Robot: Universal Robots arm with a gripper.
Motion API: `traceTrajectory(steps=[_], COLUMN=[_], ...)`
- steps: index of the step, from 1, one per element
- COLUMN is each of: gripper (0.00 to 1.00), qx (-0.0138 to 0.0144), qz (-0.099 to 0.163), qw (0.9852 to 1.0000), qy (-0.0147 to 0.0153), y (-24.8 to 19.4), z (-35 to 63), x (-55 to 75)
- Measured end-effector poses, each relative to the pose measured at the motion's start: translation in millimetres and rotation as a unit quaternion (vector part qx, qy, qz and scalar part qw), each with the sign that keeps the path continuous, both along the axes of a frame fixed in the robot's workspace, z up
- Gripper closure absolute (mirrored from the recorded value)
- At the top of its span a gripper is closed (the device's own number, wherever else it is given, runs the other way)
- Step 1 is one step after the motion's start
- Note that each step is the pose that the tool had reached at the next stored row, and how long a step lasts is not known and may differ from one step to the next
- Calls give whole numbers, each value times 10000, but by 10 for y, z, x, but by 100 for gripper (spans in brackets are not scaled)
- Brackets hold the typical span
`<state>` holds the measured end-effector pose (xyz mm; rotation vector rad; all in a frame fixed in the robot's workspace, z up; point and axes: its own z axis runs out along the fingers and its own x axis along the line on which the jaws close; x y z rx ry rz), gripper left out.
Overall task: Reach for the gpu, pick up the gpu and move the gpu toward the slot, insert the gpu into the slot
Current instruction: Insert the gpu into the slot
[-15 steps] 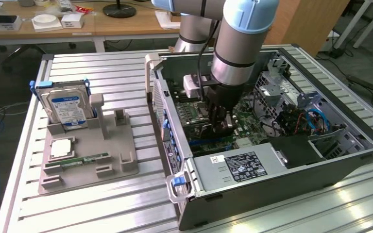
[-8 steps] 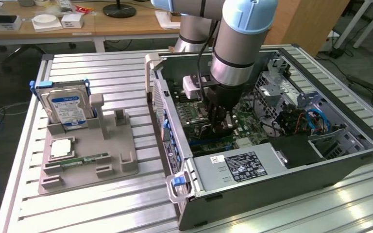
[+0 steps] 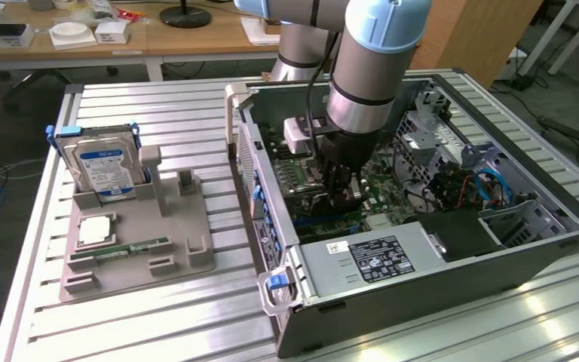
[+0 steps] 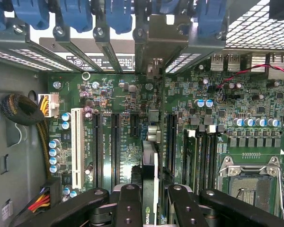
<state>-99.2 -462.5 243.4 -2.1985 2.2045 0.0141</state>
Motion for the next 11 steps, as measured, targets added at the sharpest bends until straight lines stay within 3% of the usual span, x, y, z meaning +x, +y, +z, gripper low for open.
traceTrajectory(steps=[11], gripper=[74], qx=[0], qz=[0], qw=[10000], qy=[0], y=[0], z=[-2], x=[16])
